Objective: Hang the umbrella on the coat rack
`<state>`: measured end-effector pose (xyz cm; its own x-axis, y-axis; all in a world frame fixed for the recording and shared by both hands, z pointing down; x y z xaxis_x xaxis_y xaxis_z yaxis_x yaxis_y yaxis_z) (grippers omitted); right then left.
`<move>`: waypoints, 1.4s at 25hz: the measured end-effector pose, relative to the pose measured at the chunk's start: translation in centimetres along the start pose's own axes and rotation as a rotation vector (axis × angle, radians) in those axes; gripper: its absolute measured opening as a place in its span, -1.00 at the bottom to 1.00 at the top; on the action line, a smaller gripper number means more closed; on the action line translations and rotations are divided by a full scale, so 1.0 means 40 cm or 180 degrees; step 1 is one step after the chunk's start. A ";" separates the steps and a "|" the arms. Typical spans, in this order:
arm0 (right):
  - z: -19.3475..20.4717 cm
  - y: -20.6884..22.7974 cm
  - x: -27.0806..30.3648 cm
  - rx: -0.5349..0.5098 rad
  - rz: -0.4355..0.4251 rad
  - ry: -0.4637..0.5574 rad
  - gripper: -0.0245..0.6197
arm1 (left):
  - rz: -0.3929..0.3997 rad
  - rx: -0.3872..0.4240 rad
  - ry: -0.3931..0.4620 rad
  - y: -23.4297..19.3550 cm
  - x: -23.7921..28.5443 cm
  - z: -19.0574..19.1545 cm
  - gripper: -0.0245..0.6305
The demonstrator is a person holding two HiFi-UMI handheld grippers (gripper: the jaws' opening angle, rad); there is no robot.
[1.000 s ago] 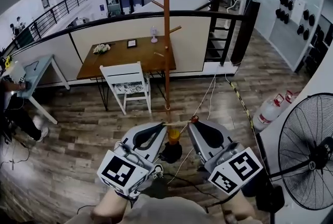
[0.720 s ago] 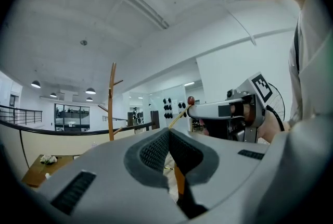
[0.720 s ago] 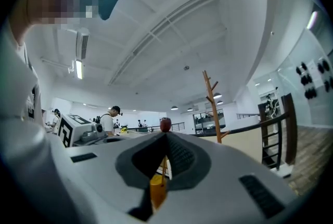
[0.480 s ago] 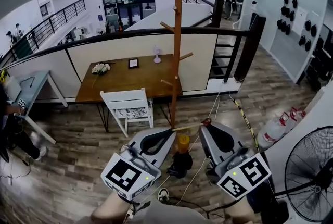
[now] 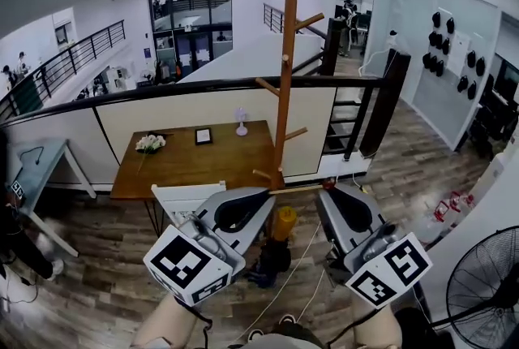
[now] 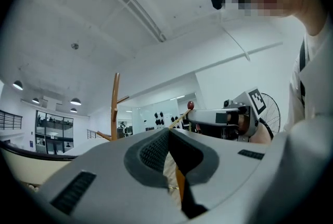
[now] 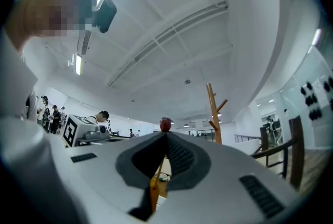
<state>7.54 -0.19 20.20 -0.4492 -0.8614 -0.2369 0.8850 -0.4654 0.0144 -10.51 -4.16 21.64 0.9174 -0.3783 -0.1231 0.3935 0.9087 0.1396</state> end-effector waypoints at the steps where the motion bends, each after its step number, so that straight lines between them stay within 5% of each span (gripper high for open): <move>1: -0.015 0.011 0.025 -0.0019 -0.0004 0.0020 -0.91 | 0.0007 0.0014 0.0018 -0.025 0.011 -0.017 -0.92; 16: -0.017 0.205 0.319 0.0010 -0.0258 0.0296 -0.91 | -0.0051 0.0053 0.0227 -0.323 0.175 -0.023 -0.92; 35: 0.010 0.443 0.572 0.0037 -0.0551 0.0524 -0.91 | -0.0415 0.0277 0.0345 -0.532 0.354 -0.016 -0.92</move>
<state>12.88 -28.23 15.41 -0.5674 -0.7242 -0.3919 0.7945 -0.6066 -0.0293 -5.91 -28.74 16.31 0.8485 -0.4664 -0.2501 0.5165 0.8327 0.1995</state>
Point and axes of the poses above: the fingertips, and each gripper's own axes: x forward along the fingers, y to its right, z out of its underside, the point moved 8 cm from there along -x, backward along the fingers, and after that the axes turned 8 degrees about z, right-handed, at the moved point
